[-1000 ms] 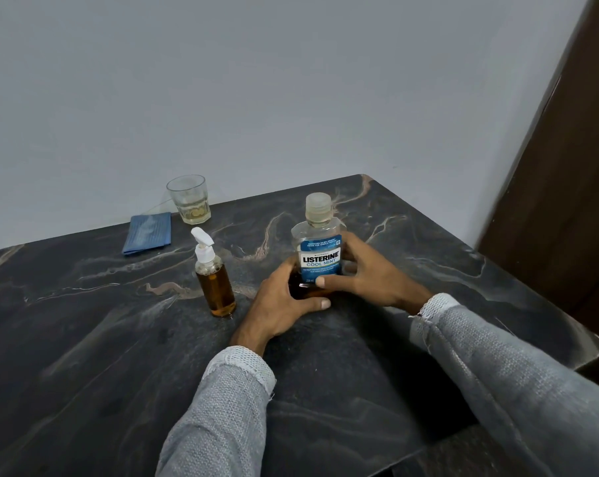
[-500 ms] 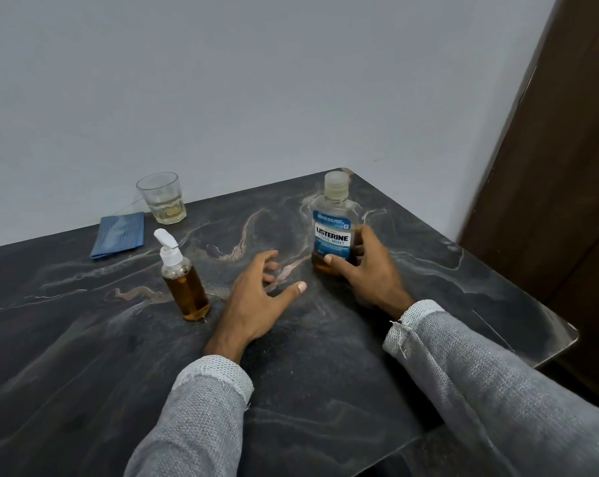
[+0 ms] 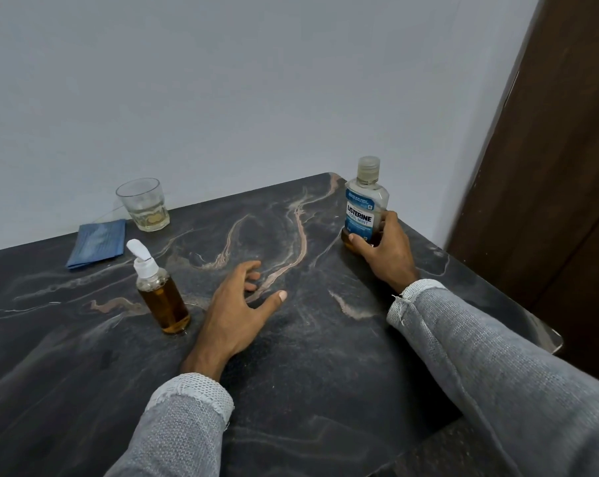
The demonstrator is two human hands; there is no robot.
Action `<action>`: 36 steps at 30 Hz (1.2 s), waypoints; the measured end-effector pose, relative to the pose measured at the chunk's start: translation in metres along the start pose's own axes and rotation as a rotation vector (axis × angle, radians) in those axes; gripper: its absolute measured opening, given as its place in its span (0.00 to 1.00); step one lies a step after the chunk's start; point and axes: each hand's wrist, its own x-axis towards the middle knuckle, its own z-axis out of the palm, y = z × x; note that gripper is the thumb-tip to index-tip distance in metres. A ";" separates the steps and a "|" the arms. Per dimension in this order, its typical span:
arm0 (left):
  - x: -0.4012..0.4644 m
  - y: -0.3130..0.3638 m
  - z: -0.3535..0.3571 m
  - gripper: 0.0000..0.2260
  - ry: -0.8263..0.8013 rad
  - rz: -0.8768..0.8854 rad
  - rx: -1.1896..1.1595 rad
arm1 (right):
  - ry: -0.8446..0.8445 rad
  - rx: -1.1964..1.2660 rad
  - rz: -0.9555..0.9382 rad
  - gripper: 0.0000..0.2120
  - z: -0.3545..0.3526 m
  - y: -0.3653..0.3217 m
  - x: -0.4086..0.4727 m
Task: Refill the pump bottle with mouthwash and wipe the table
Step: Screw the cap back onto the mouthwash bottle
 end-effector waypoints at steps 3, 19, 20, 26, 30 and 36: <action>-0.001 0.000 0.000 0.30 0.004 0.001 0.005 | 0.017 0.014 0.003 0.23 0.002 0.002 0.001; -0.001 0.000 0.000 0.30 0.009 -0.004 0.029 | 0.040 0.005 0.049 0.23 0.000 0.002 0.001; -0.001 0.000 0.001 0.30 0.008 -0.006 0.027 | 0.043 0.004 0.054 0.23 0.000 0.002 0.001; -0.005 0.002 -0.002 0.30 -0.008 -0.013 0.011 | 0.120 -0.046 0.061 0.33 -0.006 -0.003 -0.014; -0.010 0.007 -0.007 0.29 -0.009 -0.034 -0.025 | 0.128 -0.072 0.053 0.31 -0.011 -0.008 -0.032; -0.026 0.016 -0.020 0.26 -0.054 -0.074 -0.055 | 0.051 -0.064 0.005 0.23 0.001 -0.025 -0.062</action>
